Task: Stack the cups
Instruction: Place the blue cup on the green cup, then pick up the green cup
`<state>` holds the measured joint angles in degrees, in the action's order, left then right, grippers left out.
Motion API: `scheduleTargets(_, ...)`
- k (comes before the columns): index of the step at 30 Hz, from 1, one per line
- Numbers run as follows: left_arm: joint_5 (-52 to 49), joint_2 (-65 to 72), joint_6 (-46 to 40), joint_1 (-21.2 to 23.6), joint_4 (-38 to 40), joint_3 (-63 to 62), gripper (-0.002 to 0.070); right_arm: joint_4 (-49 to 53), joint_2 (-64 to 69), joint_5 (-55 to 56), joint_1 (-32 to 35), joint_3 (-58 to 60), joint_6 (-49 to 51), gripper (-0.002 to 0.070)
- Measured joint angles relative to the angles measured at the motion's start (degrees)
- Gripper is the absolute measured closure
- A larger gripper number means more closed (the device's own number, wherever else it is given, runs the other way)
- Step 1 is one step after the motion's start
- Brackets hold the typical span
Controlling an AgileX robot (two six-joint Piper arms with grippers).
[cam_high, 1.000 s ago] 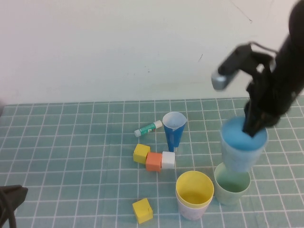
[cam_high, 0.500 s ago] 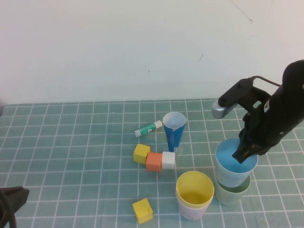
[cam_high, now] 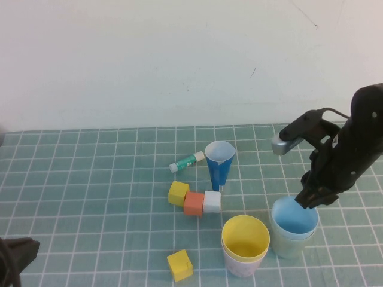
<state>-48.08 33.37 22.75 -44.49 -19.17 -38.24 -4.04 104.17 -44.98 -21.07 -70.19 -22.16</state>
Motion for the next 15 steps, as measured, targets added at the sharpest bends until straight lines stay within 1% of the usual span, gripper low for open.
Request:
scheduleTargets(1,0.0,0.0,0.0,0.0,0.0,0.0,0.0677,0.0,0.3,0.0,0.0,0.0,0.4,0.0402)
scheduleTargets(3,0.0,0.0,0.0,0.0,0.0,0.0,0.0677,0.0,1.1,0.0,0.0,0.0,1.5,0.0316)
scheduleTargets(4,0.0,0.0,0.0,0.0,0.0,0.0,0.0677,0.0,1.7,-0.1,0.0,0.0,2.0,0.0283)
scheduleTargets(6,0.0,0.0,0.1,0.0,0.0,0.0,0.0677,0.0,2.7,-0.1,0.0,0.0,2.7,0.0250)
scheduleTargets(8,0.0,0.0,0.1,0.0,0.0,0.0,0.0677,0.0,3.9,-0.1,0.0,0.0,3.0,0.0234)
scheduleTargets(12,0.0,0.0,0.1,0.0,0.1,0.0,0.0677,0.0,7.3,0.8,0.0,0.0,3.9,0.0228)
scheduleTargets(14,0.0,0.0,0.1,0.0,0.1,0.0,0.0677,0.0,9.0,1.2,0.0,0.0,3.8,0.0249)
scheduleTargets(15,0.0,0.0,0.1,0.0,0.1,0.0,0.0677,0.0,9.7,1.4,0.0,0.0,3.7,0.0283)
